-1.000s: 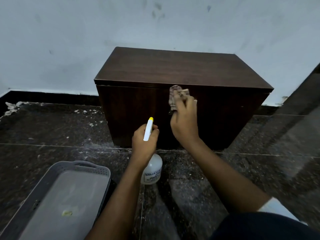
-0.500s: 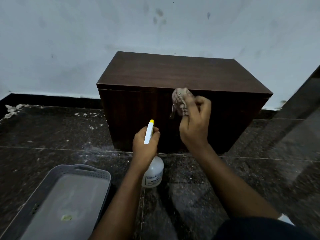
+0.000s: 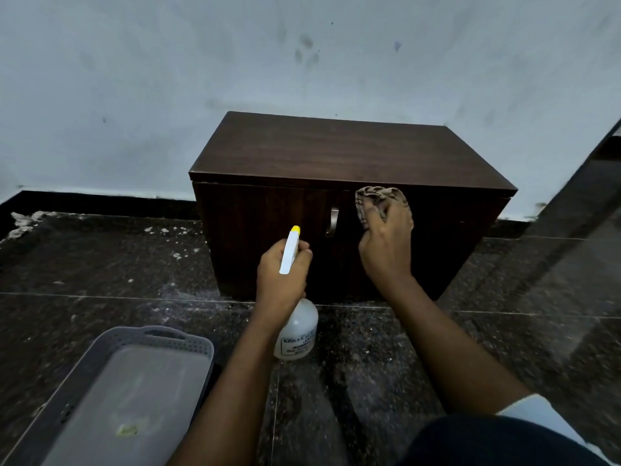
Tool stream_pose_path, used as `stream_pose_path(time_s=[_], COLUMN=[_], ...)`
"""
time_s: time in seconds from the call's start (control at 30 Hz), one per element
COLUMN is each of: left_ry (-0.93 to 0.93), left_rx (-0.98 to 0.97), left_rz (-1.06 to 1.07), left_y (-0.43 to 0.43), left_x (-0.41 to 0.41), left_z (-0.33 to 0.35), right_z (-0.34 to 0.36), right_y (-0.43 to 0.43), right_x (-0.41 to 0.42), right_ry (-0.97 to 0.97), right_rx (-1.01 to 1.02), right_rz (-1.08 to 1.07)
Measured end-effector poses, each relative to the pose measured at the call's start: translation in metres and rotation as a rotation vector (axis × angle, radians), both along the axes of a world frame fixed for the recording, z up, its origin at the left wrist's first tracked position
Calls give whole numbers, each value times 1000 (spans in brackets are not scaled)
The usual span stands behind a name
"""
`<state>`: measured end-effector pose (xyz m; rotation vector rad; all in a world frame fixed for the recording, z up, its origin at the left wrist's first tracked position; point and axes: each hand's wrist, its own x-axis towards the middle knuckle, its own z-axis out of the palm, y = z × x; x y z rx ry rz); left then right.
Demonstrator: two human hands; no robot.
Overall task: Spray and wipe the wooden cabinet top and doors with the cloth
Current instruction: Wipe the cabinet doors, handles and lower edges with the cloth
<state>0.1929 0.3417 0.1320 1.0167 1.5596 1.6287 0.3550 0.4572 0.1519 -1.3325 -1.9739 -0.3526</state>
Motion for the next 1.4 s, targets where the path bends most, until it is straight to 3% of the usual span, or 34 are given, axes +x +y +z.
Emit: stream_pose_path(time_s=[0.07, 0.2, 0.33, 0.5, 0.77, 0.93, 1.17, 1.3, 1.4], left_ry=[7, 8, -17, -36, -69, -67, -55, -57, -49], left_rx=[-6, -6, 11, 54, 106, 124, 93, 97, 94], left_rz=[-2, -4, 79, 232, 582, 588, 365, 228, 140], left_y=[1, 1, 6, 13, 6, 6, 8, 10, 10], left_x=[4, 11, 5, -21, -90, -124, -108, -89, -79], left_z=[0, 3, 10, 3, -3, 14, 28, 32, 38], right_z=[3, 19, 31, 42, 52, 54, 63, 75, 93], right_y=[-4, -2, 2, 7, -14, -25, -26, -21, -9], right_x=[-14, -23, -22, -69, -188, -219, -150, -93, -54], right_ry=[-52, -446, -549, -755, -773, -738, -654, -450, -232], right_rx=[-37, -17, 39, 222, 285, 237, -87, -474, -796], right_rz=[53, 223, 195, 406, 599, 620, 459, 322, 357])
